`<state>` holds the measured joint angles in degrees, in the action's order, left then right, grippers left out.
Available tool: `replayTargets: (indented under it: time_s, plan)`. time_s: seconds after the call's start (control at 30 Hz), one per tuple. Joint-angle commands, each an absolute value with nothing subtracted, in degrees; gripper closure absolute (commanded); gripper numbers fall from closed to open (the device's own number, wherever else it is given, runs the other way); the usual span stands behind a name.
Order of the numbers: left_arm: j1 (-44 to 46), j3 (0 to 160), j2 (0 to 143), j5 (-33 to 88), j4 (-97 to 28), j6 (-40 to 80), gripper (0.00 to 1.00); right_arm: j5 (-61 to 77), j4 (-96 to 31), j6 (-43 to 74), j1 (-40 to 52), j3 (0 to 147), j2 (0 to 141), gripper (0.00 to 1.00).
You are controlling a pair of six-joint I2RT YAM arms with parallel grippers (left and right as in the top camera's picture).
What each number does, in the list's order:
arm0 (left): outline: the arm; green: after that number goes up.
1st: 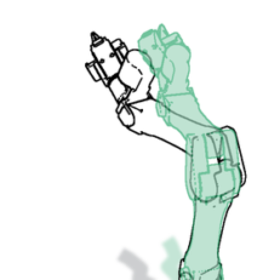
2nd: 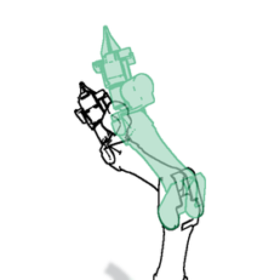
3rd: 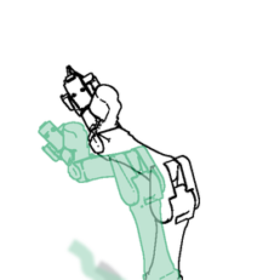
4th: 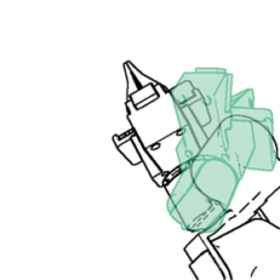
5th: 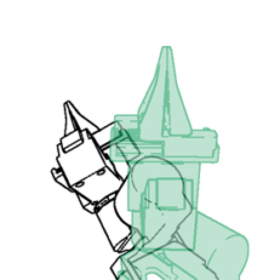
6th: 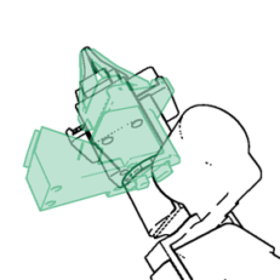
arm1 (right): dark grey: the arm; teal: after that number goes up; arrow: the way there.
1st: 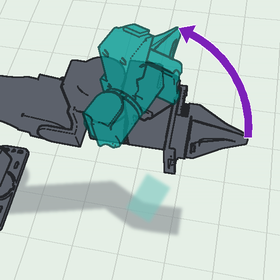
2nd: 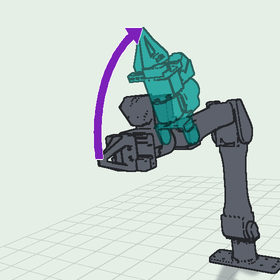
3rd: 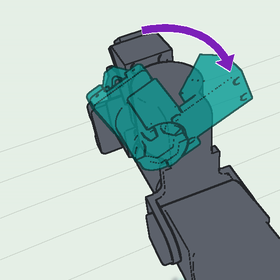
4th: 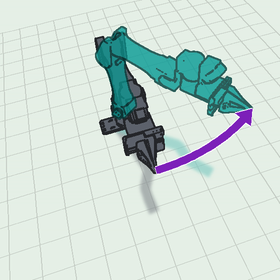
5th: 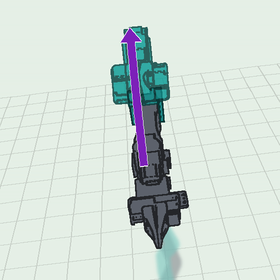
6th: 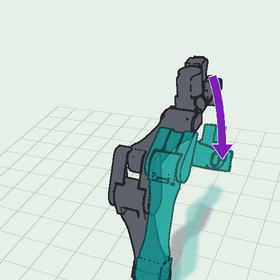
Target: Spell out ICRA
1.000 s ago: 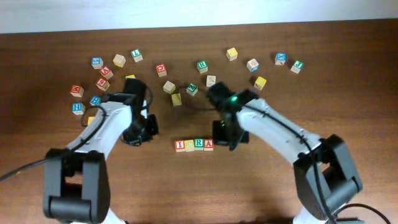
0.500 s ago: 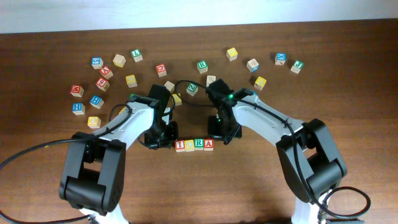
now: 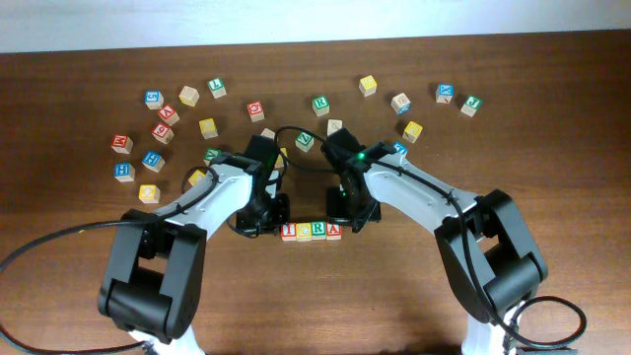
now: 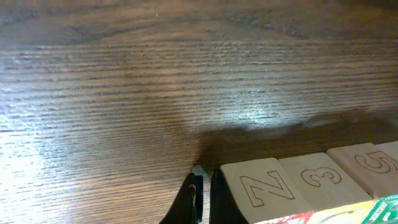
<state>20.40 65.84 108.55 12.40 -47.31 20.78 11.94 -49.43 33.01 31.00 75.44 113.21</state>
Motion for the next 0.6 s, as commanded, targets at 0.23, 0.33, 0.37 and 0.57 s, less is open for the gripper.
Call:
replayTargets:
  time_s: [0.23,0.33,0.37,0.57]
  plan:
    - [21.2,66.8,109.0,8.2,-48.3,20.7,1.0,14.3,-49.7,33.4,31.2,75.8,113.9,0.96]
    - [21.2,69.6,107.7,4.7,-51.6,20.8,1.0,12.5,-54.5,32.8,29.4,79.1,113.8,0.96]
    - [21.1,70.3,106.7,4.5,-51.8,20.8,1.0,11.0,-58.1,31.4,28.6,81.8,113.8,0.96]
    - [8.9,70.8,99.3,4.7,-55.4,24.2,1.0,14.3,-70.7,28.7,30.6,89.7,111.0,0.96]
